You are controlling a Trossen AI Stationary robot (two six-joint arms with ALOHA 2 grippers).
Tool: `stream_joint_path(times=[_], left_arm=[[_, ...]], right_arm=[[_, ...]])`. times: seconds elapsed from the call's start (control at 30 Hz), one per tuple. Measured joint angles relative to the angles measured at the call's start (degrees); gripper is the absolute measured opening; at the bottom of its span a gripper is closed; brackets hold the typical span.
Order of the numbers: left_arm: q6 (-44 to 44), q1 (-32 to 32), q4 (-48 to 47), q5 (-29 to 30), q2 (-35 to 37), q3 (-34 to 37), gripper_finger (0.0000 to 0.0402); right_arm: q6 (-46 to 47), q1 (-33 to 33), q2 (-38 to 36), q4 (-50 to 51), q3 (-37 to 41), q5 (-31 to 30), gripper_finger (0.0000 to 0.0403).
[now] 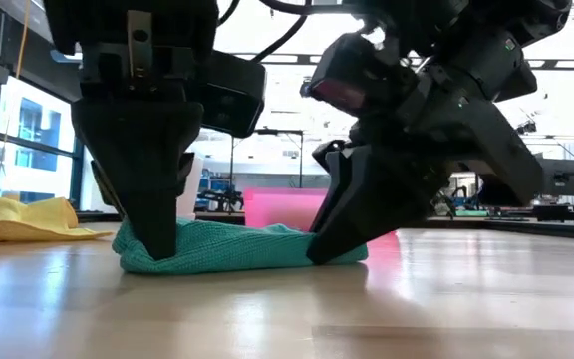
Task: Roll microfiber towels into tight, uniform cylinder then place into a basket
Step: Roll the blue microfiber cloth
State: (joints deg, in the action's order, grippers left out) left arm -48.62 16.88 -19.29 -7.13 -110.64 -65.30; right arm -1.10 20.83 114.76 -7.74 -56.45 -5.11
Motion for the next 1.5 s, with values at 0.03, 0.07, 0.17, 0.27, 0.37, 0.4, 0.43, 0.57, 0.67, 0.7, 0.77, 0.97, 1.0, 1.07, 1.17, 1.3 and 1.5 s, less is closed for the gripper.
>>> stream_joint_path(times=[0.03, 0.07, 0.17, 0.27, 0.37, 0.4, 0.43, 0.57, 0.67, 0.7, 0.77, 0.97, 1.0, 1.07, 1.17, 1.3, 1.5], left_arm=[[0.91, -0.02, -0.03, -0.06, 0.02, 0.00, 0.0038], [1.97, -0.02, -0.04, -0.13, 0.04, 0.00, 0.0044], [5.33, -0.15, -0.33, -0.16, 0.45, 0.00, 0.0063], [9.48, -0.71, -1.03, -0.18, 2.09, 0.02, 0.0079], [13.21, -1.77, -3.14, 0.43, 4.87, 0.02, 0.0090], [14.16, -2.09, -3.83, 1.11, 5.95, 0.02, 0.0092], [15.24, -2.39, -4.62, 2.02, 6.99, 0.02, 0.0093], [20.42, -2.45, -5.20, 6.63, 10.42, 0.02, 0.0095], [26.00, -1.09, -3.34, 9.43, 11.17, -0.04, 0.0095], [28.08, -0.33, -3.45, 10.49, 11.18, -0.02, 0.0095], [31.46, 1.35, -3.41, 12.97, 10.95, -0.02, 0.0095], [35.94, 6.68, -3.92, 24.08, 9.98, 0.00, 0.0095], [36.04, 7.45, -3.82, 25.96, 9.98, 0.00, 0.0095], [35.96, 8.64, -3.56, 28.83, 9.98, 0.00, 0.0095], [35.95, 9.91, -3.43, 30.81, 9.64, 0.00, 0.0095], [37.30, 10.71, -3.50, 35.02, 8.06, 0.00, 0.0096], [37.79, 9.10, -4.31, 37.66, 5.79, -0.02, 0.0118]], right_arm=[[1.34, -0.03, 0.00, 0.16, 0.00, 0.80, 0.0015], [2.64, -0.10, -0.02, 0.24, 0.00, 1.54, 0.0010], [8.20, -0.17, -0.03, 0.22, 0.00, 3.05, 0.0016], [14.67, -0.53, -0.09, 0.36, 0.00, 6.23, 0.0009], [22.22, -0.76, -0.11, 0.33, 0.02, 10.42, 0.0005], [24.76, -0.79, -0.11, 0.28, 0.06, 11.84, 0.0006], [27.00, -0.76, -0.11, 0.23, 0.09, 12.84, 0.0007], [34.94, -0.68, -0.11, 0.08, 0.11, 14.08, 0.0007], [40.09, -0.70, -0.11, -0.12, 0.12, 14.00, 0.0006], [41.43, -0.84, -0.11, -0.32, 0.19, 14.01, 0.0006], [44.01, -0.99, -0.11, -0.45, 0.20, 14.37, 0.0006], [52.08, -0.34, -0.11, -0.38, 0.22, 11.96, 0.0005], [53.39, -0.09, -0.11, -0.38, 0.22, 11.24, 0.0005], [56.23, 0.52, -0.13, -0.42, 0.22, 9.32, 0.0005], [61.99, 1.56, -0.13, -0.47, 0.21, 5.61, 0.0005], [71.21, 3.59, -0.08, -0.88, 0.22, -0.69, 0.0005], [80.11, 7.64, 0.11, -1.43, 0.31, -9.65, 0.0005]])
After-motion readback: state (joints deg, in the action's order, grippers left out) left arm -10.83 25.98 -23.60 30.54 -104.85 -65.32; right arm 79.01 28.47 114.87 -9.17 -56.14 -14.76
